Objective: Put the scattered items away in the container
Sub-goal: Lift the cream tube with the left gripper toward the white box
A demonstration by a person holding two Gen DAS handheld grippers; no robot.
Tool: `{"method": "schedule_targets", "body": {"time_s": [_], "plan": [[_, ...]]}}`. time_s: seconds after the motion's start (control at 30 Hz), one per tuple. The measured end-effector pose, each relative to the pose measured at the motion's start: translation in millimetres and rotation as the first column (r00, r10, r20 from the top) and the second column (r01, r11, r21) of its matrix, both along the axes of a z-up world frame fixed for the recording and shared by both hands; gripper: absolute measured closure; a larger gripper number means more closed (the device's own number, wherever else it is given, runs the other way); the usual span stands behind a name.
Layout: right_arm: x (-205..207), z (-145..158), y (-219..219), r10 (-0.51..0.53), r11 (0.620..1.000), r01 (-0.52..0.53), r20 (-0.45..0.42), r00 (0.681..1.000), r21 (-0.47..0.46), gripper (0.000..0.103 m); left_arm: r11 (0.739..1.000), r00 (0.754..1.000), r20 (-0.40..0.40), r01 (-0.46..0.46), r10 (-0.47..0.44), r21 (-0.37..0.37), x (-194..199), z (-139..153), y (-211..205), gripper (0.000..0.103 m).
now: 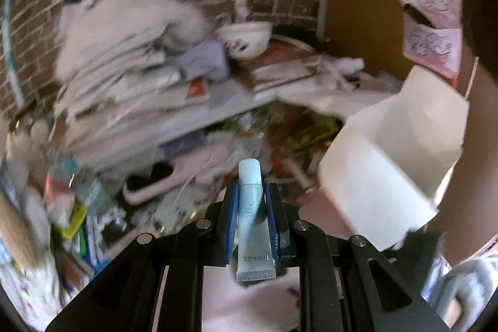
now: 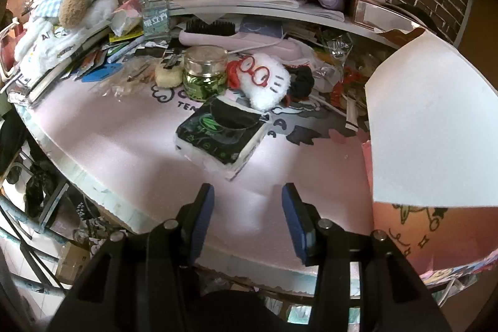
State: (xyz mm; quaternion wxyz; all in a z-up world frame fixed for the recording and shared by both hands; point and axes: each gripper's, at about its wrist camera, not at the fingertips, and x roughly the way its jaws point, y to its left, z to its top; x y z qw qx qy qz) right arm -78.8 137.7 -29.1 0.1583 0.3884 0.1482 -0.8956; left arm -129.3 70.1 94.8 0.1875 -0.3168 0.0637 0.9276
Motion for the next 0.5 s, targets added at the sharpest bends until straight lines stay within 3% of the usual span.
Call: {"method": "schedule_targets", "body": {"time_s": [0.27,0.5], "plan": [[-1,0,2,-0.001,1.0,0.001,0.006,1.0,-0.009,0.061,0.976,0.977,-0.001,0.214,-0.214,-0.03,-3,34,54,0.09],[-4,0,3,0.0,1.0,0.0,0.01,1.0,-0.016,0.061,0.909,0.911,0.094,0.41,-0.402,-0.079,-11,43,111,0.09]]}}
